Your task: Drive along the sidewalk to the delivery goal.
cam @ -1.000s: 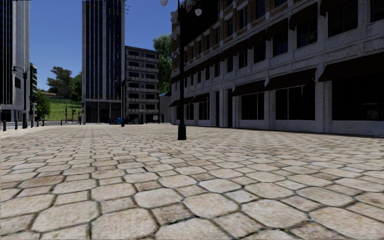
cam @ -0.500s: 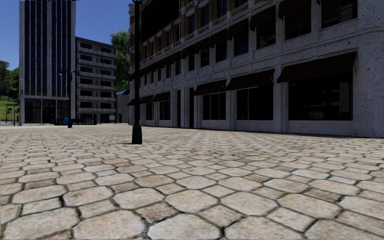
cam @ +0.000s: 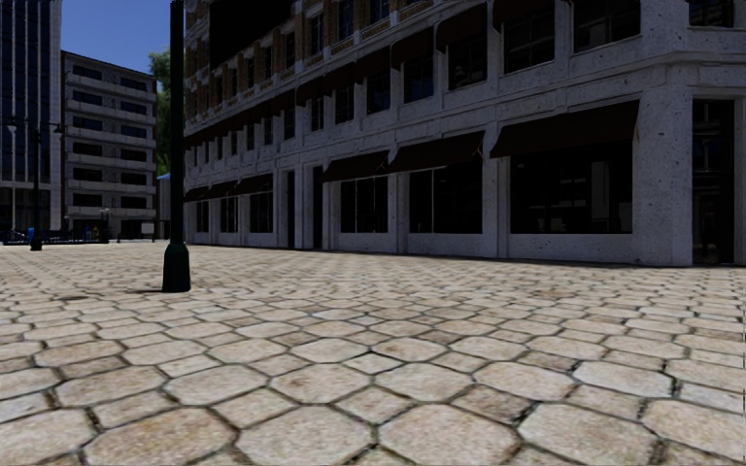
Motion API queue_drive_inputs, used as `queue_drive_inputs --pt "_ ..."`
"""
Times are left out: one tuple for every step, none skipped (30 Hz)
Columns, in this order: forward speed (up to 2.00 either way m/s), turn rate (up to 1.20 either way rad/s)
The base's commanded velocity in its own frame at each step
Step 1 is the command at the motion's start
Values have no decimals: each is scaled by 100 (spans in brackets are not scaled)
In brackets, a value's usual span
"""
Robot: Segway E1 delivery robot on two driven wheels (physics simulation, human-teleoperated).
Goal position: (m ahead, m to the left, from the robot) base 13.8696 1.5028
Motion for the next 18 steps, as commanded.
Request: queue_drive_inputs --pt "200 0" --pt "200 0" --pt "200 0" --pt "200 0" --pt "200 0" --pt "200 0" --pt "200 0" --pt "200 0" --pt "200 0" --pt "200 0" --pt "200 0" --pt "200 0" --pt "200 0" --pt "200 0" --pt "200 0" --pt "200 0" --pt "200 0" --pt "200 0"
